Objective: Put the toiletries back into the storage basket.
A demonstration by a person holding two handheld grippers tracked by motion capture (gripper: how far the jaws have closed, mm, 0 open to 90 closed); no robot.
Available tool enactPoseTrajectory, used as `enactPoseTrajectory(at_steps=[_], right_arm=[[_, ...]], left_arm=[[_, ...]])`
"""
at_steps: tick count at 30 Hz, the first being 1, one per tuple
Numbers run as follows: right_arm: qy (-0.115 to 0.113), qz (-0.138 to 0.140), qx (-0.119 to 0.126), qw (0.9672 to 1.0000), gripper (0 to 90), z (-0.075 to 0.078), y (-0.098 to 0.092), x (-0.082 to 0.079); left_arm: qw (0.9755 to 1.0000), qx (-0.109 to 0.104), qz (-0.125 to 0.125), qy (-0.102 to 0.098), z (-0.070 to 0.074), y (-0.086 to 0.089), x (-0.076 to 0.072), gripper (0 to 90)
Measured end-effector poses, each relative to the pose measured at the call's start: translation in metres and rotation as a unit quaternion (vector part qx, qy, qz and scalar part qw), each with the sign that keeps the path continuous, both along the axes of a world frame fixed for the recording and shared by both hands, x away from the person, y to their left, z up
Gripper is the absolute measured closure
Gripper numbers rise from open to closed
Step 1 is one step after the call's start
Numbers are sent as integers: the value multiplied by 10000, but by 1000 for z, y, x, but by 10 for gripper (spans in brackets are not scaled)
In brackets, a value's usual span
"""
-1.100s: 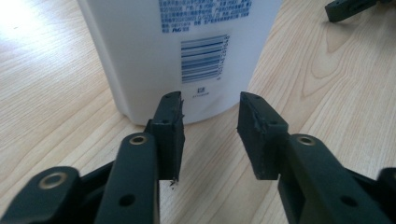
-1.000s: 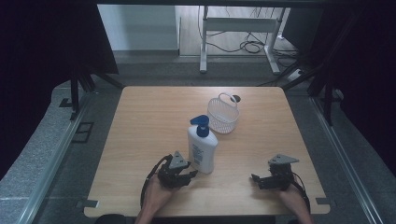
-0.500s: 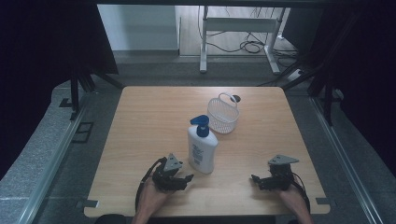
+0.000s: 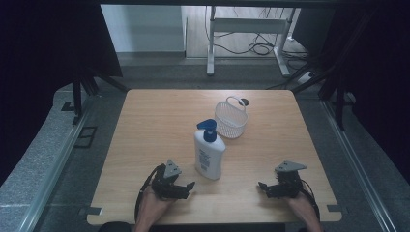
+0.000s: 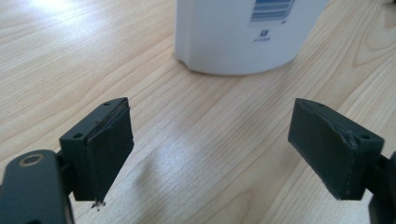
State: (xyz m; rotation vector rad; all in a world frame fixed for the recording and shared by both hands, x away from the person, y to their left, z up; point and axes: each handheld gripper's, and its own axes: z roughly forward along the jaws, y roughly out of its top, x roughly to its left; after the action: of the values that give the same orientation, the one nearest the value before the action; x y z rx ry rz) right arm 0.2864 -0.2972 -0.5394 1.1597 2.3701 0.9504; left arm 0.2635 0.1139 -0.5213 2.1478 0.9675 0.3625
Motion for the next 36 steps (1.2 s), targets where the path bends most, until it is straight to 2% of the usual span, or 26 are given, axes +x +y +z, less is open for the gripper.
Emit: enactPoseTrajectory(at_steps=[4,6,18,20,26,28,36], right_arm=[[-23,116,55,9999,14,0,2,-1],[-50,174,126,9998,0,2,4,-2],[-125,294,349,9989,0,6,8,-5],[-149,317,387,9986,0,8,10,-6],[-162,376,429,9982,0,10,13,-7],[-162,388,423,9982,0,11,14,-7],[-176,504,496,9973,0,16,25,-9]], left_arm=[[10000,86,15,23,-3,0,0,132],[9998,198,19,31,-5,0,1,131],[9994,270,110,181,-15,5,7,131],[9990,375,111,224,-19,4,8,128],[9993,287,136,215,-21,5,9,120],[9995,233,127,152,-23,6,8,118],[9995,238,127,150,-23,6,8,118]])
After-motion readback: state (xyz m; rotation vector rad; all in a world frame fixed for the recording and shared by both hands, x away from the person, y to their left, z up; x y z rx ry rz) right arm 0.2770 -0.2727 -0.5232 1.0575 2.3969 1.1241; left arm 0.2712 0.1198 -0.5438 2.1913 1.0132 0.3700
